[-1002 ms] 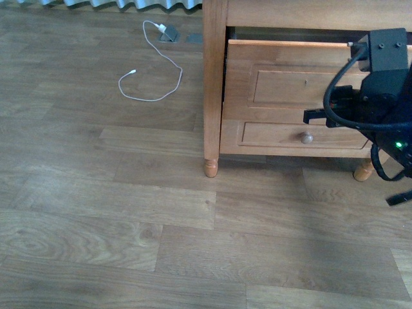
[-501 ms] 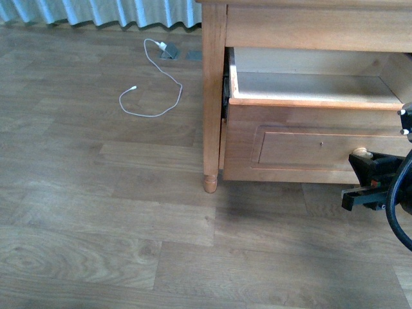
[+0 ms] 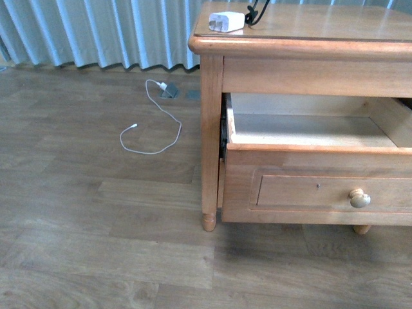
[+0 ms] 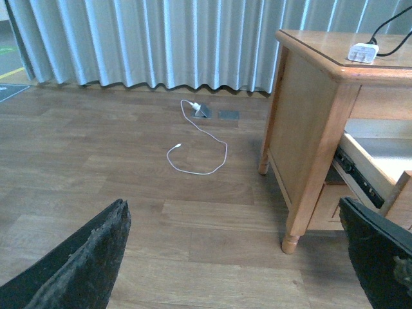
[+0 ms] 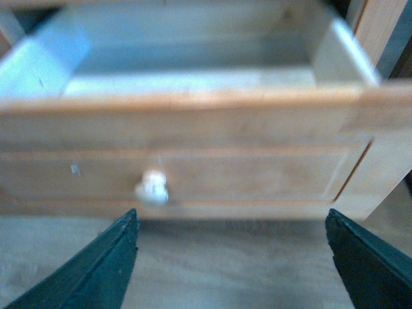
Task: Put charger into drawer
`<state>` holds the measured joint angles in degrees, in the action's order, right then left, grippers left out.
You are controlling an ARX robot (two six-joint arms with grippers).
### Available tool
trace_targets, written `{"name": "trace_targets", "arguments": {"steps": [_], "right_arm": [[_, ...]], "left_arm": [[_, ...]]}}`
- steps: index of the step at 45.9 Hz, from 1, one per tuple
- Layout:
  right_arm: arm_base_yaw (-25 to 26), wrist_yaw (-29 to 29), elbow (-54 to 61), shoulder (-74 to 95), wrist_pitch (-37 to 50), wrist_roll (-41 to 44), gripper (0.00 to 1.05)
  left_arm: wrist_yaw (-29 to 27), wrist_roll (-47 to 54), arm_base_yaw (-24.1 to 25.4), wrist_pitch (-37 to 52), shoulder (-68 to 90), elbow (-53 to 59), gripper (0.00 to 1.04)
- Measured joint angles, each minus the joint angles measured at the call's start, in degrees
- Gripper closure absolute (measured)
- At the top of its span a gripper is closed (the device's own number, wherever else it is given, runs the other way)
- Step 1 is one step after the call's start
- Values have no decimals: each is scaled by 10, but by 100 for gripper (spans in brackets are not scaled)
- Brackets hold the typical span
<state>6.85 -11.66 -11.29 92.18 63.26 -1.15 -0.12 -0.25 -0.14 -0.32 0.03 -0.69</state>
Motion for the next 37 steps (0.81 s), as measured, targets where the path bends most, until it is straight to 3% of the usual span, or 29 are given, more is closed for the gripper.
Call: {"name": "trace_targets", "arguments": {"steps": [3, 11, 29, 37], "right_arm": [[19, -15, -8, -85, -59, -12, 7], [76, -40, -30, -239, -167, -28, 8], [248, -144, -33, -398, -252, -43, 8], [330, -188, -3, -409, -242, -62, 8]], "left_arm": [[2, 0, 0, 0, 0, 0, 6], [1, 0, 0, 0, 0, 0, 6], [1, 0, 0, 0, 0, 0, 6], [1, 0, 0, 0, 0, 0, 6]]}}
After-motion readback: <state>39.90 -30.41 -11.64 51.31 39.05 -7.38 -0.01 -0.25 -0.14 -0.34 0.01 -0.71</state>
